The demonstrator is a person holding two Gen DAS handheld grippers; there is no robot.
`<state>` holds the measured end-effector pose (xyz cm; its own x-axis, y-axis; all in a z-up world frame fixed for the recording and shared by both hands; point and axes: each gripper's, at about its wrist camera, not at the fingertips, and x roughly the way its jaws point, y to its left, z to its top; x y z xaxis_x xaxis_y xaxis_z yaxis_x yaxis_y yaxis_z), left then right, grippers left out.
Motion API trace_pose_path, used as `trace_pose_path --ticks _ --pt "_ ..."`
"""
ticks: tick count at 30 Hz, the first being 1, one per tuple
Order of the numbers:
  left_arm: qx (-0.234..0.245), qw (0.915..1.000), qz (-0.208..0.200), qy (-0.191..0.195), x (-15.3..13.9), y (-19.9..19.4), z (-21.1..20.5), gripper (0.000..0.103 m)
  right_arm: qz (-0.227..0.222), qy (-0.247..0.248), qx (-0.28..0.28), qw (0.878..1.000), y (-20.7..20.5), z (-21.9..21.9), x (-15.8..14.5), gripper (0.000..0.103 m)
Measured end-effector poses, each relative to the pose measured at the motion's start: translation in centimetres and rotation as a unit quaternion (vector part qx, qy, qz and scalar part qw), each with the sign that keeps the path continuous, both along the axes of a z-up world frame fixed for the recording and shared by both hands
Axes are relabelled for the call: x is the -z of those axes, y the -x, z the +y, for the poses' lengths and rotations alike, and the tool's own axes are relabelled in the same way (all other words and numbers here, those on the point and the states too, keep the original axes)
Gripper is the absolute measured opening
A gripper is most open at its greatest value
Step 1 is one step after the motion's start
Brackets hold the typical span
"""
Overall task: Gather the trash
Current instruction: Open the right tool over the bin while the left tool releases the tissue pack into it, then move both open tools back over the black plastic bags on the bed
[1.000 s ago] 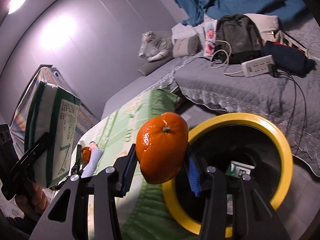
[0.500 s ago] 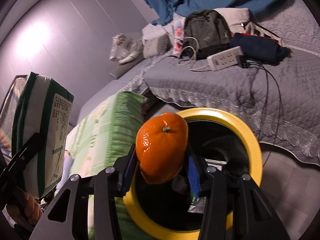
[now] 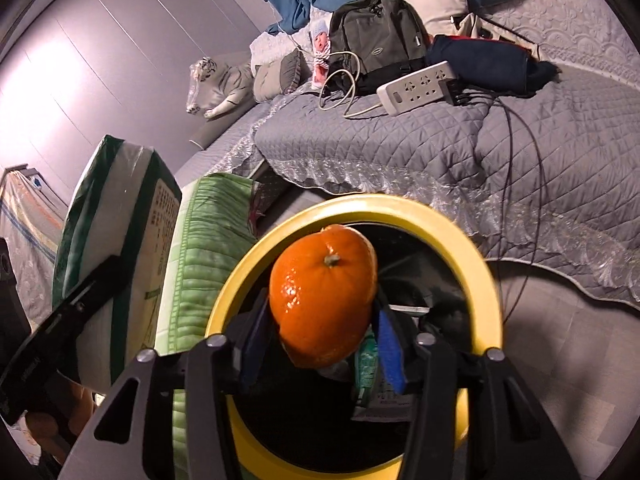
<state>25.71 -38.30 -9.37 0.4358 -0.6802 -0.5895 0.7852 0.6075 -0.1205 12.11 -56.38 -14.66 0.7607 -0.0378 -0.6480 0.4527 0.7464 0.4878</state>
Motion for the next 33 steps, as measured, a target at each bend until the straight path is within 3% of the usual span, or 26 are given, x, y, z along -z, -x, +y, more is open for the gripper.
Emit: trace_pose_path --ticks 1,2,3,11,16,21,25,29,31,33 --pt "-0.009 1.0 0.002 0.004 -0.1 -0.3 0.2 0.084 0.004 0.006 0.016 1.0 0.3 -0.2 -0.1 0.067" --pt "-0.016 0.9998 0.002 0.01 -0.3 -0.4 0.5 0.093 0.004 0.009 0.031 0.999 0.7 -0.4 -0.2 0.073" --pt "-0.024 0.9995 0.001 0.022 -0.5 -0.6 1.0 0.094 0.002 0.01 0.044 0.999 1.1 -0.6 -0.4 0.079" --pt "-0.05 0.9965 0.013 0.065 -2.2 -1.2 4.7 0.095 -0.012 0.019 0.074 0.997 3.7 -0.8 -1.3 0.08" --pt "-0.083 0.9916 -0.027 0.095 -4.8 -0.2 9.3 0.095 -0.038 0.041 0.053 0.997 3.9 1.0 -3.0 0.083" --pt "-0.107 0.9845 -0.041 0.133 -7.9 1.3 16.1 0.095 -0.077 0.072 -0.002 0.994 2.7 4.3 -5.4 0.085" --pt "-0.131 0.9796 -0.077 0.131 -9.0 2.7 22.7 0.095 -0.11 0.074 -0.065 0.989 0.9 7.5 -7.2 0.091" --pt "-0.176 0.9722 -0.115 0.103 -8.5 4.0 30.1 0.095 -0.132 0.06 -0.172 0.974 -1.9 12.2 -8.1 0.095" --pt "-0.214 0.9644 -0.133 0.081 -7.7 4.9 34.6 0.095 -0.124 0.064 -0.216 0.966 -3.4 14.9 -8.5 0.095" --pt "-0.241 0.9589 -0.134 0.066 -6.8 5.6 38.3 0.095 -0.117 0.066 -0.279 0.951 -5.2 18.7 -8.9 0.095"
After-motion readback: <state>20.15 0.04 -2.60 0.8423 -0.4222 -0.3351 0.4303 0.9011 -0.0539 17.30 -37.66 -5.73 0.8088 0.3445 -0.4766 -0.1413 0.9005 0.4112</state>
